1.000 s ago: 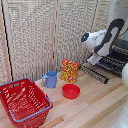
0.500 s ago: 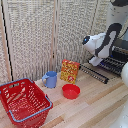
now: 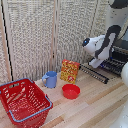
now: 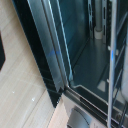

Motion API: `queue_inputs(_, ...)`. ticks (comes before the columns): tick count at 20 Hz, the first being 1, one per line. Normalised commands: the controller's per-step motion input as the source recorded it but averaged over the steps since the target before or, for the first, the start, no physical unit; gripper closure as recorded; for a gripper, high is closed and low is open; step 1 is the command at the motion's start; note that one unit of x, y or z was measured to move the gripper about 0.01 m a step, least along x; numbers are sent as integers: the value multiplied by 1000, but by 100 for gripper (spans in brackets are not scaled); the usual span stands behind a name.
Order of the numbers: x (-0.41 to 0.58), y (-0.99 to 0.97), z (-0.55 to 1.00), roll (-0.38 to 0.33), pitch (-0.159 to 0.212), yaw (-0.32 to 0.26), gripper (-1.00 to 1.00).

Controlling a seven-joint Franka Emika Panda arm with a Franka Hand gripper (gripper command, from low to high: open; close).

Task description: Kindly position your hand close to the oven tray's handle. Softly yet firmly grasp the handle using your hand. Slowly and with caution, draw the tray out until it is fully stretched out.

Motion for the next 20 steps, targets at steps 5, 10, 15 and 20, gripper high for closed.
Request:
queue_inputs(5,-12,-558,346,-69,0,13,100)
queue_inputs(10,-49,-111,218,-70,-5,6,100)
queue_inputs(15,-132,4,188,-55,-36,-15,100)
queue_inputs(20,-255,92,16,-67,-34,-72,100)
